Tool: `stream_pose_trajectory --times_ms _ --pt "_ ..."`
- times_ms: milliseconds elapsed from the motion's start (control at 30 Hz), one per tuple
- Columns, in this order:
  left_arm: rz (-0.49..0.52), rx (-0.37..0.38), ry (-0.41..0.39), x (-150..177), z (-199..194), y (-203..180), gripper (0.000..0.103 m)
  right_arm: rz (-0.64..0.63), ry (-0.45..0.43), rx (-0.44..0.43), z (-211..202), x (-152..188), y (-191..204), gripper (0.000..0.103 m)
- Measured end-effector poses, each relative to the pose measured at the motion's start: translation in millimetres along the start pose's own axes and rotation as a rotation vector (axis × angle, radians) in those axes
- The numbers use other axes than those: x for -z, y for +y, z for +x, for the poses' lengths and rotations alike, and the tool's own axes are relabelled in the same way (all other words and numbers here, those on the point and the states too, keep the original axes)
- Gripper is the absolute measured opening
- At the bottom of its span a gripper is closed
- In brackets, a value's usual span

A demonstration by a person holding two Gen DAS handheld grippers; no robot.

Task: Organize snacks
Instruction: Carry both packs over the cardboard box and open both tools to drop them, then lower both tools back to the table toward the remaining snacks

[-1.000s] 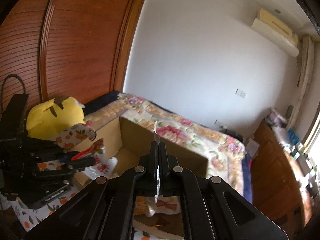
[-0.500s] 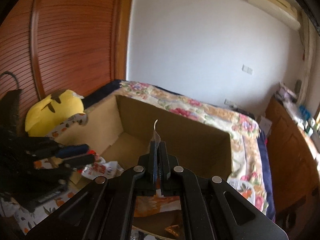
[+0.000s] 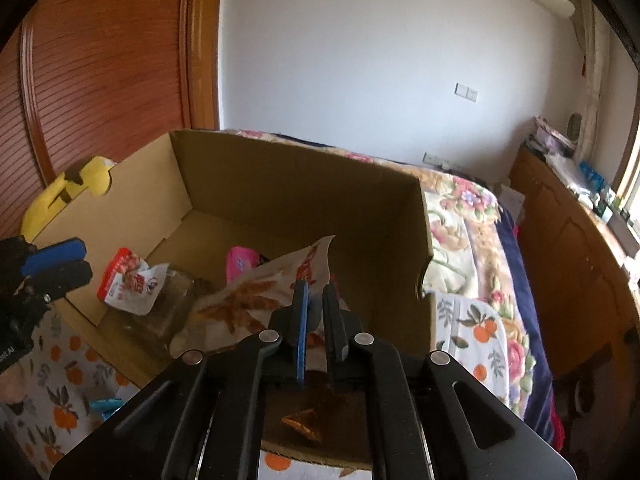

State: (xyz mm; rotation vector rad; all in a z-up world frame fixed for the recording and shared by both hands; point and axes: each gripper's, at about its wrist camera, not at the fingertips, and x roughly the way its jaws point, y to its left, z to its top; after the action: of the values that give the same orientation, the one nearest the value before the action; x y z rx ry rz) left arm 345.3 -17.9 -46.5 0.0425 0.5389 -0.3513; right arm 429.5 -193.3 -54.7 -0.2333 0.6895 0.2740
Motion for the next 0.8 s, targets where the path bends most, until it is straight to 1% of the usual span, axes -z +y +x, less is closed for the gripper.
stream_pose_trajectory --times_ms 100,200,267,333,400,467,667,800 --pt "-0.003 -0.003 -0.002 0 -6 -2 0.02 0.006 0.005 -0.004 1 5 -4 0.007" --pt "0.004 -0.023 -0.004 0 -10 -2 0.02 0.013 0.002 -0.016 -2 8 -6 0.007" --pt "0.004 -0.027 -0.003 -1 -13 -3 0.02 0.018 -0.005 -0.022 -7 9 -7 0.017" --pt "0.004 -0.032 -0.005 -2 -18 -4 0.02 0.014 -0.013 -0.025 -11 9 -5 0.023" --pt "0.009 -0.032 -0.008 -3 -22 -6 0.02 0.01 -0.01 -0.04 -15 9 -2 0.024" --pt "0.019 -0.035 -0.01 -4 -26 -9 0.02 0.004 -0.012 -0.039 -20 10 2 0.027" --pt "0.029 -0.033 -0.013 0 -43 -16 0.022 0.011 -0.037 -0.054 -42 12 8 0.029" --pt "0.027 -0.033 -0.012 6 -54 -19 0.022 0.012 -0.048 -0.058 -62 22 9 0.031"
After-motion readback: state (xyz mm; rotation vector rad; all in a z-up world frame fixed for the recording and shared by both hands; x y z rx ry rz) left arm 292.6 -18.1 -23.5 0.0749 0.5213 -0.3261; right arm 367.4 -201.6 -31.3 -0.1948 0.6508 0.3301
